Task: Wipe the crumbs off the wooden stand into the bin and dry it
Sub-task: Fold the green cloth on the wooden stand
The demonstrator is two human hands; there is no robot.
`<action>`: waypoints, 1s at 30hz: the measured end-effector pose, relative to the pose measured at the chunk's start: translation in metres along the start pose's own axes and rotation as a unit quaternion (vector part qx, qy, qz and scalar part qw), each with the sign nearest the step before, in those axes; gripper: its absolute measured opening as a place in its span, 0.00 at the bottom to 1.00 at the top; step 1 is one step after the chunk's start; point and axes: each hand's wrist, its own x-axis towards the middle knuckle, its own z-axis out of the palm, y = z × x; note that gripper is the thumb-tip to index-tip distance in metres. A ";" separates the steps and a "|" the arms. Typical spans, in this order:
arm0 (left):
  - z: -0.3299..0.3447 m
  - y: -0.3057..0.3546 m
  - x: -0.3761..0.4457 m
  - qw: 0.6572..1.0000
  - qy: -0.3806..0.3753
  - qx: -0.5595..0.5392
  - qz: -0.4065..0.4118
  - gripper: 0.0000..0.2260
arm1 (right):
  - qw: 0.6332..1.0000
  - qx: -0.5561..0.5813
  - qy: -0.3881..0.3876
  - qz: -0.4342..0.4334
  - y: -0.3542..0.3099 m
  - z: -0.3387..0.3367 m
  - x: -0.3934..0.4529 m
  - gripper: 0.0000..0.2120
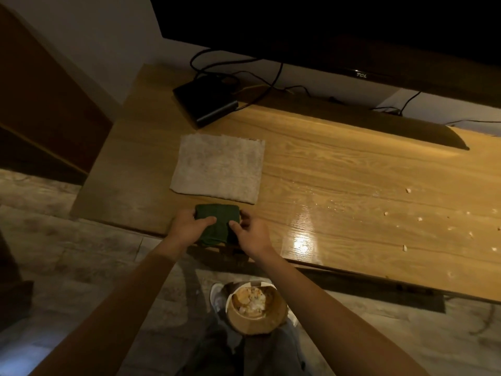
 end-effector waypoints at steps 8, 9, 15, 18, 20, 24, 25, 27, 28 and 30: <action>0.042 0.032 -0.030 0.983 -0.157 -0.057 0.082 0.13 | 0.975 0.221 -0.028 0.017 0.021 -0.067 -0.024 0.14; 0.051 0.034 -0.031 0.980 -0.172 -0.065 0.081 0.14 | 0.973 0.230 -0.020 0.014 0.027 -0.079 -0.029 0.13; 0.130 0.040 -0.034 0.978 -0.197 -0.020 0.064 0.13 | 0.974 0.195 0.116 -0.009 0.069 -0.150 -0.050 0.08; 0.178 0.037 -0.037 0.983 -0.172 0.031 0.059 0.11 | 0.975 0.099 0.198 0.002 0.091 -0.173 -0.054 0.09; 0.205 0.035 -0.042 0.984 -0.156 0.063 0.067 0.12 | 0.971 0.027 0.237 0.011 0.104 -0.185 -0.056 0.11; 0.233 0.027 -0.048 0.970 -0.066 0.204 0.113 0.11 | 0.944 -0.152 0.292 0.018 0.125 -0.199 -0.059 0.18; 0.234 0.025 -0.049 0.962 -0.040 0.239 0.129 0.11 | 0.937 -0.177 0.301 0.015 0.128 -0.200 -0.060 0.18; 0.231 0.019 -0.051 0.948 0.004 0.275 0.163 0.13 | 0.929 -0.196 0.312 0.013 0.131 -0.204 -0.061 0.19; 0.229 0.016 -0.053 0.942 0.020 0.283 0.181 0.15 | 0.929 -0.200 0.312 0.012 0.133 -0.206 -0.062 0.20; 0.224 0.010 -0.056 0.934 0.038 0.290 0.205 0.17 | 0.931 -0.201 0.303 0.008 0.135 -0.210 -0.065 0.20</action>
